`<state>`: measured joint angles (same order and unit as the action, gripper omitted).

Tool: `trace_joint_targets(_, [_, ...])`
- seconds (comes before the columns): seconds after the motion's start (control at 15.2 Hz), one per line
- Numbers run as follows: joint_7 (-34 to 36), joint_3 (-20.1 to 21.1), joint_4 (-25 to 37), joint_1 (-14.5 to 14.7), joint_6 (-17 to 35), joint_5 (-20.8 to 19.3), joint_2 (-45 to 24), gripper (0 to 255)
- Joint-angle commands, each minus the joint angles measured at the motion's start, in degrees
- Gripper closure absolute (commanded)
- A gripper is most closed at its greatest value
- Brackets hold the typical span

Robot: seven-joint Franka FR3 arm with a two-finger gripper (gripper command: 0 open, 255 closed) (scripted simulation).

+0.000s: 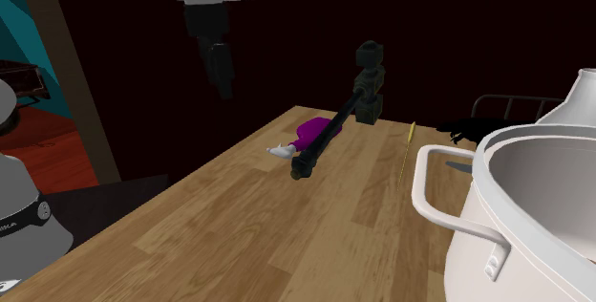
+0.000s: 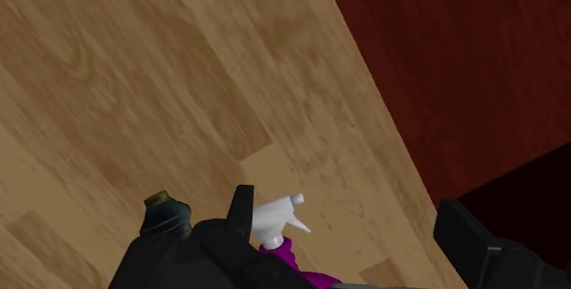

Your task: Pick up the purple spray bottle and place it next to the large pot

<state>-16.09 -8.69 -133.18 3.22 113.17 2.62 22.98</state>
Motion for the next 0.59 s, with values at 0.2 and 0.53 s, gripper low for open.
trace_joint_targets(0.2, [-8.39, -2.15, 4.11, 1.77, 7.53, 2.71, -11.17, 0])
trace_joint_targets(0.53, [-16.75, -2.94, 10.60, 2.83, 12.16, 6.80, -22.22, 0])
